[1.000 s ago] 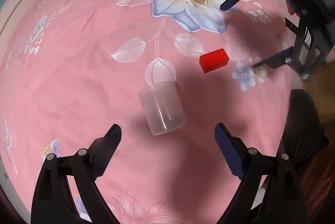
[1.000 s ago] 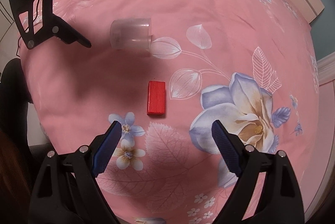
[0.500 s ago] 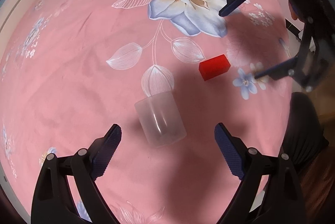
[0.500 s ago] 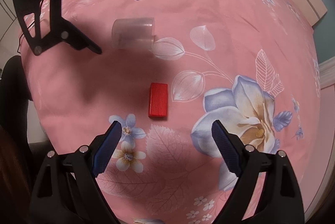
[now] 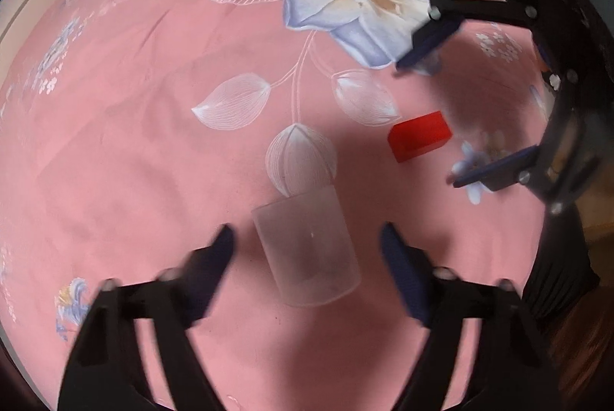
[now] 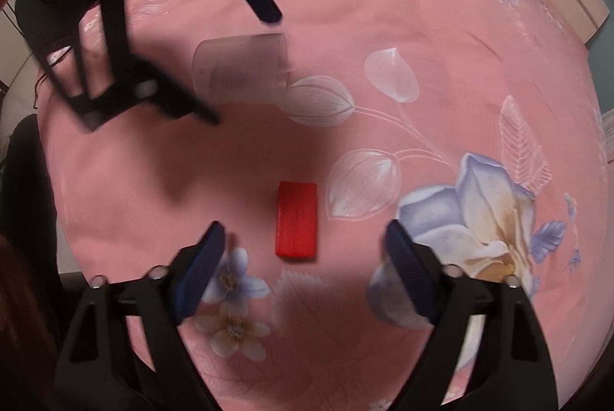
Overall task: Collect trash
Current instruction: 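Approach the clear plastic cup and red block with both open tools, then grasp the red block with the right tool while the left tool grasps the clear cup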
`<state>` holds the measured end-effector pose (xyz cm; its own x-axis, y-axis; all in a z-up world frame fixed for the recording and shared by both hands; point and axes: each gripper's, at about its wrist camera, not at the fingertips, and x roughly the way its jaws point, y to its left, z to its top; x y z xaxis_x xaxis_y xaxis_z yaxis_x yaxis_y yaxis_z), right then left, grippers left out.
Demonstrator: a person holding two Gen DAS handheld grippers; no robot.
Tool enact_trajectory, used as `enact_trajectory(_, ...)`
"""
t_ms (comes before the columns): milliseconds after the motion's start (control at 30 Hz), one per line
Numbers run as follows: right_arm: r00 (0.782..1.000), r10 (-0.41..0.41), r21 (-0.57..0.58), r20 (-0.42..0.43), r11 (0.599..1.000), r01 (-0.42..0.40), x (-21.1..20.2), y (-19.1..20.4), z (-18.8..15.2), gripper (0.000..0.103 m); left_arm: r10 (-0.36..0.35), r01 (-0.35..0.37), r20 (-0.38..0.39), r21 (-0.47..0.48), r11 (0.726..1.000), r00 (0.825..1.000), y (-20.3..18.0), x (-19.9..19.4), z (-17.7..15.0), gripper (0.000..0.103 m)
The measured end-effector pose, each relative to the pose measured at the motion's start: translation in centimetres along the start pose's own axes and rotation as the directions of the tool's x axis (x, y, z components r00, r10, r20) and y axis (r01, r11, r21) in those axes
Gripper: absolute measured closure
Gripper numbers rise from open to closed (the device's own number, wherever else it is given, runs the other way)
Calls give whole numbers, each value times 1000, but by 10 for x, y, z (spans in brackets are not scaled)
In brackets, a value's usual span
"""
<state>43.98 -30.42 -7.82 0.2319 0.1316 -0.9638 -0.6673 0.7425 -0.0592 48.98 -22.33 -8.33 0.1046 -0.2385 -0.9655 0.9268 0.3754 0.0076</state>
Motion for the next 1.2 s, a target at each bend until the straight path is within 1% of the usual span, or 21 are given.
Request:
enact_trajectory(67, 1000, 7, -2, -8, 1000, -7, 6, 0, 2, 28, 0, 0, -10, 0, 1000, 1000, 1, 5, 0, 31)
enact_trajectory(100, 1000, 5, -5, -12, 1000, -5, 8, 0, 2, 31, -9, 9, -14, 4, 1000, 1000, 1, 7, -1, 33)
enact_trajectory(133, 1000, 11, -6, -15, 1000, -11, 10, 0, 3, 37, -10, 10, -13, 5, 1000, 1000, 1, 8, -1, 37)
enact_trajectory(167, 1000, 16, -7, -19, 1000, -16, 12, 0, 4, 37, -11, 11, -17, 6, 1000, 1000, 1, 10, -2, 38)
enact_trajectory(233, 1000, 21, -10, -17, 1000, -21, 13, 1, 5, 43, -7, 8, -18, 7, 1000, 1000, 1, 13, -1, 40)
enact_trajectory(267, 1000, 26, -11, -17, 1000, -26, 14, -1, 7, 45, -10, 10, -21, 6, 1000, 1000, 1, 14, -1, 43)
enact_trajectory(300, 1000, 23, -11, -16, 1000, -24, 15, -1, 8, 49, -9, 9, -21, 6, 1000, 1000, 2, 15, -1, 44)
enact_trajectory(367, 999, 26, -14, -18, 1000, -26, 16, -1, 9, 54, -7, 8, -26, 3, 1000, 1000, 2, 17, 0, 47)
enact_trajectory(433, 999, 29, -18, -21, 999, -29, 17, -1, 9, 61, -8, 8, -27, 6, 1000, 1000, 1, 18, 0, 47)
enact_trajectory(667, 999, 23, -29, -42, 999, -24, 25, 0, 15, 67, -4, 4, -27, 23, 1000, 1000, -1, 19, -4, 48)
enact_trajectory(767, 998, 27, -30, -49, 999, -29, 27, 1, 17, 72, -3, 4, -31, 31, 1000, 1000, -4, 19, -5, 48)
enact_trajectory(800, 998, 31, -32, -50, 999, -33, 27, 2, 18, 75, -6, 7, -34, 34, 999, 999, -4, 19, -6, 48)
enact_trajectory(900, 998, 33, -39, -55, 999, -35, 28, 1, 19, 78, -5, 6, -36, 40, 999, 999, -6, 19, -5, 48)
enact_trajectory(933, 998, 35, -42, -58, 998, -37, 29, 2, 20, 82, -3, 5, -36, 45, 999, 999, -8, 19, -6, 48)
enact_trajectory(1167, 997, 35, -52, -68, 998, -39, 28, 4, 26, 82, 1, 1, -34, 65, 998, 999, -17, 14, -17, 49)
enact_trajectory(1200, 997, 35, -52, -71, 998, -39, 27, 4, 22, 82, 2, 0, -34, 69, 998, 999, -19, 13, -18, 49)
